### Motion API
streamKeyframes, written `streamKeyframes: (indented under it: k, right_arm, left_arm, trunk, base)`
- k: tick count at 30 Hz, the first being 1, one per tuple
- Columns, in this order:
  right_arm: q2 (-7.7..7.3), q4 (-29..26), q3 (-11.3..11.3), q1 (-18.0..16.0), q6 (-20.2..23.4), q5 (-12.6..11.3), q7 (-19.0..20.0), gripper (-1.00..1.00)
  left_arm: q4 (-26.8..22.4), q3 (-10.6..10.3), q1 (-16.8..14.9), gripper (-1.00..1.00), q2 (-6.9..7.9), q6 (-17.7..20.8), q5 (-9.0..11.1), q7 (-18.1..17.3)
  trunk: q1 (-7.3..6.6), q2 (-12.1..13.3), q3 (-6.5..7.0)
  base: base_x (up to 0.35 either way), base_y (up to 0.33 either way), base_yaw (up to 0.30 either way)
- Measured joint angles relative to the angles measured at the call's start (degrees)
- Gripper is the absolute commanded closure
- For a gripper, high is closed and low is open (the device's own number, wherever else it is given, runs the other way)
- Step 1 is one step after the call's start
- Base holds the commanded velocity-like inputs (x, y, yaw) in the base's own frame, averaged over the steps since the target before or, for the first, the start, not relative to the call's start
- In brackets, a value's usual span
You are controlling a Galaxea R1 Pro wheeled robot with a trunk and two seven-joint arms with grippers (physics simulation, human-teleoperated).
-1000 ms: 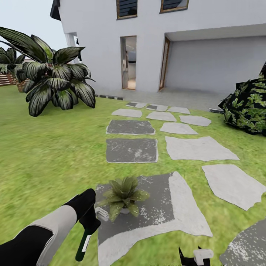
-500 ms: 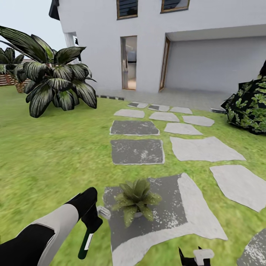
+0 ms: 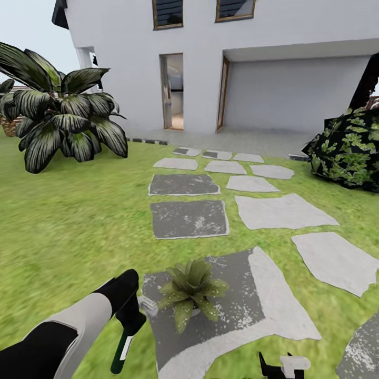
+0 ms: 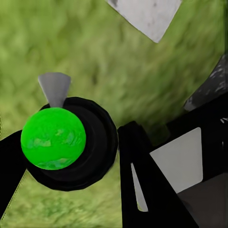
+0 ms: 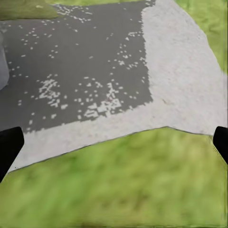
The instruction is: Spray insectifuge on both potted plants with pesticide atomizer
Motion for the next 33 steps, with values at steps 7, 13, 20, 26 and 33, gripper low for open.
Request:
streamKeyframes:
  k: [7,13,20,26,33]
  right_arm:
    - [0.00,0.0,-0.3,0.0,0.0,0.0,0.0,-1.00]
    - [0.08,0.0,-0.3,0.0,0.0,0.1,0.0,-1.00]
    - [0.09,0.0,-0.3,0.0,0.0,0.1,0.0,-1.00]
    - [0.09,0.0,-0.2,0.0,0.0,0.1,0.0,-1.00]
    - [0.09,0.0,-0.2,0.0,0.0,0.1,0.0,-1.00]
  left_arm:
    - [0.0,-0.1,0.1,1.00,0.09,-0.1,0.0,0.0]
    - [0.0,-0.1,0.0,1.00,0.39,0.0,0.0,0.0]
    - [0.0,-0.1,0.0,1.00,0.26,0.1,0.0,0.0]
    - [0.0,-0.1,0.0,1.00,0.39,0.1,0.0,0.0]
    - [0.1,-0.1,0.0,1.00,0.44,0.2,0.0,0.0]
  trunk:
    - [0.00,0.0,0.00]
    - [0.00,0.0,0.00]
    - [0.00,0.0,0.00]
    - [0.00,0.0,0.00]
    - [0.00,0.0,0.00]
  base:
    - [0.000,0.000,-0.295]
    - [0.000,0.146,-0.281]
    - [0.000,0.298,-0.157]
    - [0.000,0.305,-0.026]
    - [0.000,0.307,-0.239]
